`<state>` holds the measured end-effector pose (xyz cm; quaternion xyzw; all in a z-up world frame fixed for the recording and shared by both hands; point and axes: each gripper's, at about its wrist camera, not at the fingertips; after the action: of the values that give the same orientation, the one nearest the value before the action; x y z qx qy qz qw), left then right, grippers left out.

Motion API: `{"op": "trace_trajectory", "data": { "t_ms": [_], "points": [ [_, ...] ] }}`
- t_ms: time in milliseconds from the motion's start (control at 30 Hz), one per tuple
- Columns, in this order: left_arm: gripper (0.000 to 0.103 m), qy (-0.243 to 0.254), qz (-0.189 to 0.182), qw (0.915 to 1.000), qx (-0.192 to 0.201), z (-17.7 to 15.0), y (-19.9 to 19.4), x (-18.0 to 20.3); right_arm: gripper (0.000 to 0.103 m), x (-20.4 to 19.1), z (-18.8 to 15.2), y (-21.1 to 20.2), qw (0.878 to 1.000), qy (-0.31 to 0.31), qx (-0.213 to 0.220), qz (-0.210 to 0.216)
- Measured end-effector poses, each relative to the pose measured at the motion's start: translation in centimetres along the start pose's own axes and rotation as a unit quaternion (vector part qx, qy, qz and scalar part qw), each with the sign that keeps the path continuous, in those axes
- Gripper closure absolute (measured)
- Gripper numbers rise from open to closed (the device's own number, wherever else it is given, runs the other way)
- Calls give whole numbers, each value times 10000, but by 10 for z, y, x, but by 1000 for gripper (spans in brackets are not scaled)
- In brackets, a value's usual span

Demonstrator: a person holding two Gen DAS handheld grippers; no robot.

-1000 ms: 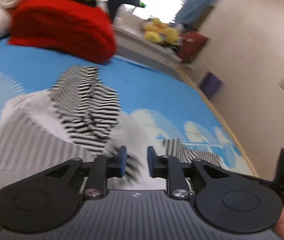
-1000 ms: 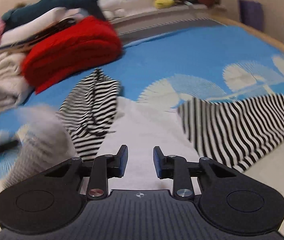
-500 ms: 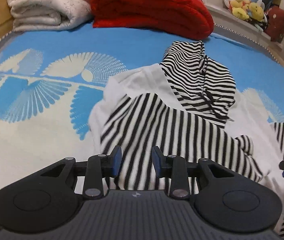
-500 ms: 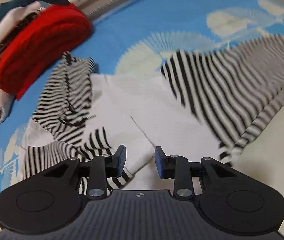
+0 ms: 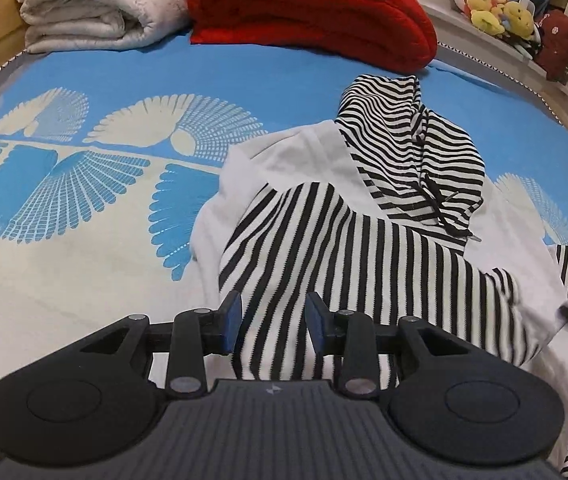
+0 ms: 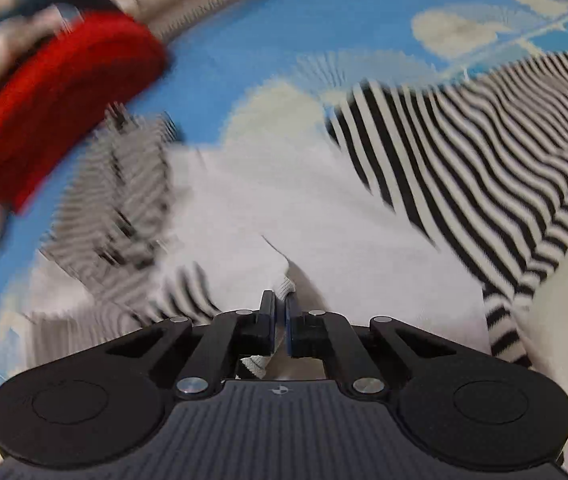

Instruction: Fold small clothes

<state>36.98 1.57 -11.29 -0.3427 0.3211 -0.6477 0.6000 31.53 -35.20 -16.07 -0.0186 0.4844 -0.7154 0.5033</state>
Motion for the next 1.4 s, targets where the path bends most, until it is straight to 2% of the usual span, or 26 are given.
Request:
{"op": "trace_trajectory", "data": {
  "t_ms": [100, 133, 167, 233, 300, 367, 433, 533, 600, 633, 667, 733, 800, 867, 933, 967, 1033, 1067, 1133, 1233, 1400],
  "points": [
    [64, 13, 10, 10000, 0, 0, 1, -1, 99, -5, 6, -37, 9950, 13, 908, 415],
    [64, 16, 5, 10000, -10, 0, 2, -1, 99, -6, 6, -44, 9932, -49, 1109, 356],
    [64, 10, -2, 10000, -17, 0, 2, -1, 99, -5, 5, -45, 9934, -74, 1124, 206],
    [64, -24, -10, 10000, -43, -1, 4, -1, 98, 2, 5, -29, 9965, -110, 642, -519],
    [64, -51, -29, 10000, -65, -1, 6, 1, 97, 19, 1, -9, 9909, 89, 36, -1341],
    [64, -48, -37, 9999, -89, -2, 7, 2, 90, 34, -3, -5, 9833, 428, -125, -1767],
    [64, -57, -67, 9999, -114, -3, 9, 3, 84, 34, -2, -9, 9864, 425, 24, -1590],
    [64, -152, -163, 9995, -208, -4, 13, 2, 74, 24, 3, -18, 9959, 275, 392, -765],
    [64, -283, -261, 9987, -331, -6, 19, -1, 68, 30, 4, -11, 9991, 338, 111, -239],
    [64, -362, -308, 9980, -407, -7, 22, -3, 67, 34, 4, -2, 9990, 395, -156, -147],
    [64, -441, -350, 9970, -523, -10, 28, -5, 66, 37, 2, 8, 9980, 384, -457, -218],
    [64, -572, -315, 9936, -917, -17, 44, -11, 66, 43, -6, 27, 9917, 243, -1020, -739],
    [65, -764, -243, 9890, -1242, -24, 57, -18, 69, 48, -7, 24, 9924, 329, -910, -761],
    [65, -759, -224, 9898, -1187, -20, 51, -18, 66, 43, -1, 20, 9944, 209, -800, -663],
    [64, -666, -303, 9933, -894, -14, 41, -13, 63, 40, 4, 15, 9967, 108, -639, -489],
    [63, -585, -310, 9940, -871, -14, 41, -11, 59, 41, 2, 15, 9964, 106, -683, -495],
    [63, -583, -203, 9909, -1192, -20, 53, -10, 59, 50, 1, 27, 9916, 222, -1025, -760],
    [63, -646, -176, 9903, -1215, -23, 56, -11, 60, 53, -2, 27, 9898, 326, -1092, -850],
    [63, -468, -42, 9929, -1091, -19, 49, -2, 60, 54, 3, 20, 9914, 356, -965, -806],
    [59, -140, -86, 9975, -688, -11, 31, 16, 59, 51, 17, 5, 9962, 113, -589, -639],
    [54, 165, -347, 9982, -464, -9, 16, 43, 50, 76, 41, -15, 9976, 201, -256, -617]
  ]
}}
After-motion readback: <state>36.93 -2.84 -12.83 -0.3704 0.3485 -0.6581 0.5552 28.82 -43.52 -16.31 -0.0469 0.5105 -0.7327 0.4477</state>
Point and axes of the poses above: each gripper's, at about its wrist camera, not at the fingertips, and y roughly the way its jaws point, x to its right, z to its top, and after that the axes turned 1 degree about -x, right-handed
